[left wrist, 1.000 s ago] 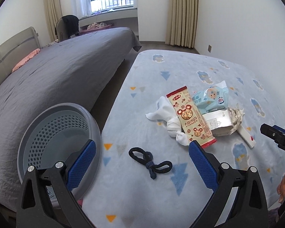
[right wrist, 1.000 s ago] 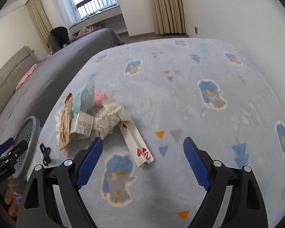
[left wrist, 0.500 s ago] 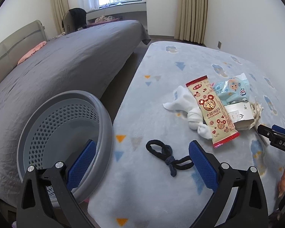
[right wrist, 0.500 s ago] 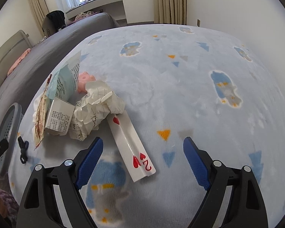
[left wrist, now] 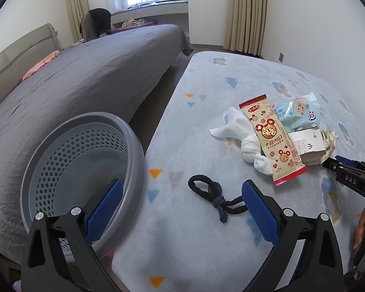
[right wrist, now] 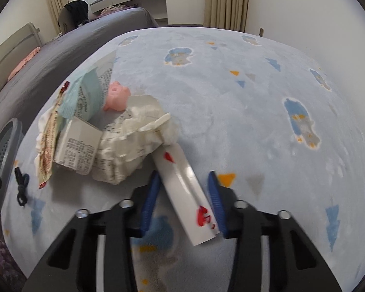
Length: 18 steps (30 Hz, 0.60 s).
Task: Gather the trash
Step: 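Grasp the white card with the right gripper while the left gripper grasps the black hair tie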
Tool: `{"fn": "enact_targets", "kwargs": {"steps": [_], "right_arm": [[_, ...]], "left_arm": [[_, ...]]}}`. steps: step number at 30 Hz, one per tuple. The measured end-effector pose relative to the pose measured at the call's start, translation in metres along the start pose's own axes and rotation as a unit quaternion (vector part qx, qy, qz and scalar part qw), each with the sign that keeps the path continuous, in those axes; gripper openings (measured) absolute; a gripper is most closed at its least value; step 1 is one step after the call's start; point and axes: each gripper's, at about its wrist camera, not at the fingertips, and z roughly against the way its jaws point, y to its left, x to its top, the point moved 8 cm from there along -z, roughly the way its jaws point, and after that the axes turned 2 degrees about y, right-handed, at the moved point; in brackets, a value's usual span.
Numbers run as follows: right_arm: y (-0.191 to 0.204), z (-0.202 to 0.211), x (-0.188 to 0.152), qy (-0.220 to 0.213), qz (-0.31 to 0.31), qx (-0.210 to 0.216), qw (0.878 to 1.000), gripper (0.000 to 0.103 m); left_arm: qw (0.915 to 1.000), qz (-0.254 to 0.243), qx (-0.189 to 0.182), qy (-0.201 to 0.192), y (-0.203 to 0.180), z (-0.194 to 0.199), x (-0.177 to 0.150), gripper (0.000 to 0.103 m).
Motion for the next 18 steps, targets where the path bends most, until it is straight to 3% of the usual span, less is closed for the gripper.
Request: {"fn": "enact_targets", "kwargs": {"steps": [5,18], "right_arm": [[0.000,0.007,-0.006,0.003,-0.010,0.013,1.000,0.026],[-0.025,0.039,-0.016,-0.024,-0.067,0.020,0.997,0.023]], "left_arm": [[1.0000,-0.005,0.001,0.004,-0.001,-0.001,-0.006,0.096],[0.9998,-0.006,0.016,-0.001,0.008,0.000,-0.015,0.096]]}}
